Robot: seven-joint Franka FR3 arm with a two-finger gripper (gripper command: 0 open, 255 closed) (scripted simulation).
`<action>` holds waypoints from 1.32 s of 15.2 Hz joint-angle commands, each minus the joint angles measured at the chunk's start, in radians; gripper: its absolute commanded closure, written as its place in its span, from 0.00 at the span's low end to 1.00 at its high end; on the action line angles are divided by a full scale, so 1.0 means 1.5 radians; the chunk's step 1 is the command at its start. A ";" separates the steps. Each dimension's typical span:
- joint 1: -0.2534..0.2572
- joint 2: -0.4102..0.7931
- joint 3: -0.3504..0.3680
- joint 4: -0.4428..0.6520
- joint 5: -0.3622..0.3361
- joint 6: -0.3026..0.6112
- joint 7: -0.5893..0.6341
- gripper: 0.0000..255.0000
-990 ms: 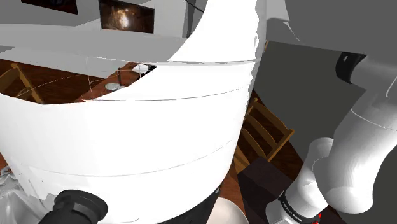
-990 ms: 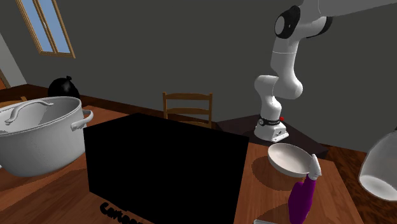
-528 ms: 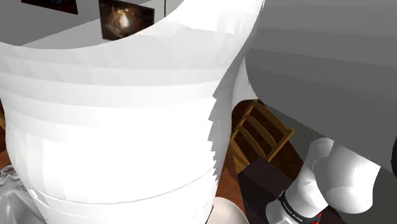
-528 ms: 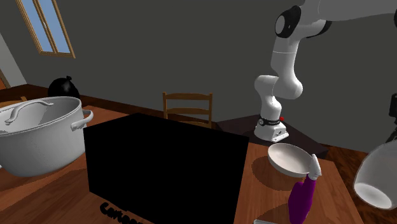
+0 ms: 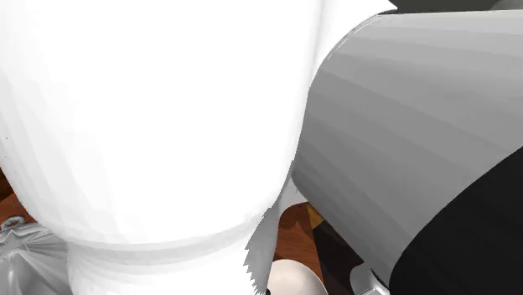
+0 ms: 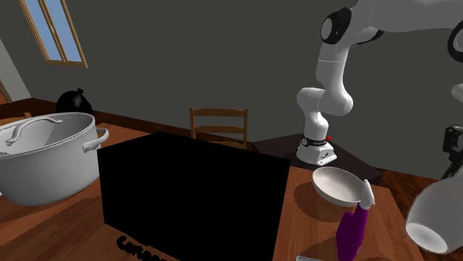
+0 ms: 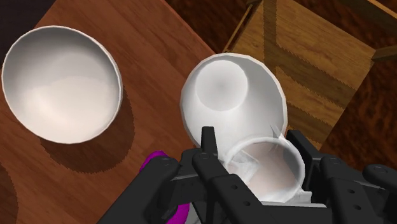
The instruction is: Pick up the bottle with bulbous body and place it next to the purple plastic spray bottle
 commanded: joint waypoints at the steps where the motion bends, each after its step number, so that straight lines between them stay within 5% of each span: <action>1: 0.001 0.004 0.000 -0.015 -0.003 0.018 0.000 1.00; 13: 0.009 0.039 -0.001 -0.099 -0.029 0.126 0.011 1.00; 20: 0.009 0.039 -0.001 -0.099 -0.029 0.126 0.011 1.00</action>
